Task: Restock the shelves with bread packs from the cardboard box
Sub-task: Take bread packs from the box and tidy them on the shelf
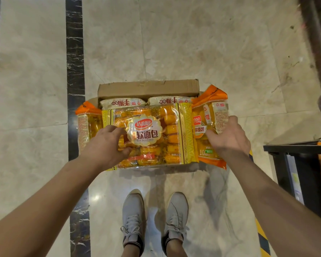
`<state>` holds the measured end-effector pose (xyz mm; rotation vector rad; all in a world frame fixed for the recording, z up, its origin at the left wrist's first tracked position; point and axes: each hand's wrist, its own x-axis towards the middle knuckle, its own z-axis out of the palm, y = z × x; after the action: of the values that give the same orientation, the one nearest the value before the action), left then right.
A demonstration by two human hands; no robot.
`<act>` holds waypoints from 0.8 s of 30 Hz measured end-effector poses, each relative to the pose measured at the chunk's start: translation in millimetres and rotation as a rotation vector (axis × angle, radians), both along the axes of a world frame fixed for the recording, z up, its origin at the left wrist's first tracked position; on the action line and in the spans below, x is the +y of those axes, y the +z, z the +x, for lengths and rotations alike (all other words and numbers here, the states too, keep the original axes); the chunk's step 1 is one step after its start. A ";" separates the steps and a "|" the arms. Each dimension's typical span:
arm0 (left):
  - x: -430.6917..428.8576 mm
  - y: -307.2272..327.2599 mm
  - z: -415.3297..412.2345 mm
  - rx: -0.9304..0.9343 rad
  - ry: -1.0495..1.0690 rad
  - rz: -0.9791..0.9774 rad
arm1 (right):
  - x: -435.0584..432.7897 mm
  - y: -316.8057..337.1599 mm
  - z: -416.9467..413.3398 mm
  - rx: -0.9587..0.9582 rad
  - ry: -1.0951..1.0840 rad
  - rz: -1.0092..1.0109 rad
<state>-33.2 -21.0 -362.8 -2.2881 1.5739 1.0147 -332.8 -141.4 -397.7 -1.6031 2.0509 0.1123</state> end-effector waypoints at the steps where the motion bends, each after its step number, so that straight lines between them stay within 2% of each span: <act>1: -0.1 0.6 0.5 0.007 0.014 -0.001 | 0.4 7.3 -2.4 -0.021 -0.030 -0.029; 5: -0.5 2.9 3.3 0.040 0.069 -0.012 | -1.6 36.8 -14.4 -0.208 -0.107 -0.104; 12: 12.8 1.2 17.0 0.009 0.242 -0.126 | -6.5 68.5 -10.7 -0.451 -0.114 -0.094; 19: 30.7 -28.8 36.4 -0.074 0.542 -0.110 | -4.1 60.4 22.3 -0.760 -0.170 0.210; 24: 43.0 -62.4 48.3 -0.016 0.739 -0.046 | 9.8 23.5 38.0 -0.888 -0.163 0.426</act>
<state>15.1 22.0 -425.2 -2.9691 0.7237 1.0841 -294.8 -131.6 -374.3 -0.9540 1.3281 -0.1838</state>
